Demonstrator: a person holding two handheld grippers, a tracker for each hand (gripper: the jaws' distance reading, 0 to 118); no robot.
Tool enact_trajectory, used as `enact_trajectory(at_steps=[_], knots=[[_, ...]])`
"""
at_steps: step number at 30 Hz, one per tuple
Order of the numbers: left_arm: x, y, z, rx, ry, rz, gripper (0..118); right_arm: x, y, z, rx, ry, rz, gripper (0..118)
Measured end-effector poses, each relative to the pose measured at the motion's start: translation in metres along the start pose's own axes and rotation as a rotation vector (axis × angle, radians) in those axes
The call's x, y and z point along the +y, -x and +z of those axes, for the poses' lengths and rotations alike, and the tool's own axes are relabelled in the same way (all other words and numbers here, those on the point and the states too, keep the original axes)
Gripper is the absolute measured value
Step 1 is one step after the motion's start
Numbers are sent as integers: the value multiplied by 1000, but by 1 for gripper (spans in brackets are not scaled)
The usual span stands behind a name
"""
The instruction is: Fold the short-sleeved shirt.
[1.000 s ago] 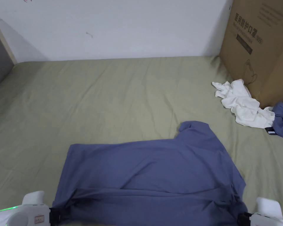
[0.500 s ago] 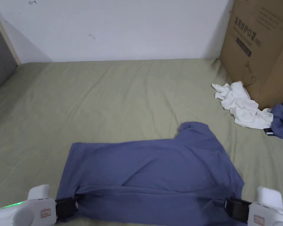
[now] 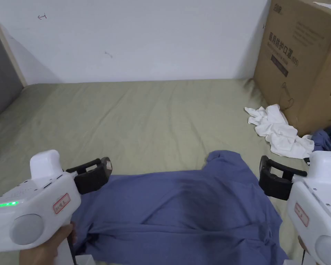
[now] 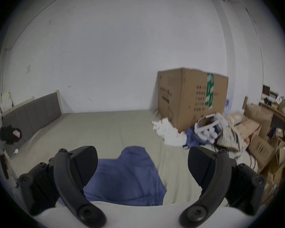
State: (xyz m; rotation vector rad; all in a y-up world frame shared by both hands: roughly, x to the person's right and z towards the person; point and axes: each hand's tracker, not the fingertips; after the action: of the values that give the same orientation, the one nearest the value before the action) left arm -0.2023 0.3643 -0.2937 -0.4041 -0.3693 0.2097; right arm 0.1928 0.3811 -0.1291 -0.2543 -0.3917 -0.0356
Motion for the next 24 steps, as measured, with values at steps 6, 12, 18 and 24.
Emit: enact_trajectory(at_steps=[6, 12, 18, 24], knots=[[-5, -30, 11, 79, -178, -198, 78, 5, 18, 3, -20, -71, 21, 37], [-9, -32, -4, 51, -125, -204, 3, 3, 23, -5, 12, -95, 23, 2], [-5, -11, -33, 78, -39, -190, 3, 1, 28, -26, 38, -64, 20, 2], [4, 32, -98, 117, 126, -166, 3, -2, 34, -58, 50, -22, 16, 2]])
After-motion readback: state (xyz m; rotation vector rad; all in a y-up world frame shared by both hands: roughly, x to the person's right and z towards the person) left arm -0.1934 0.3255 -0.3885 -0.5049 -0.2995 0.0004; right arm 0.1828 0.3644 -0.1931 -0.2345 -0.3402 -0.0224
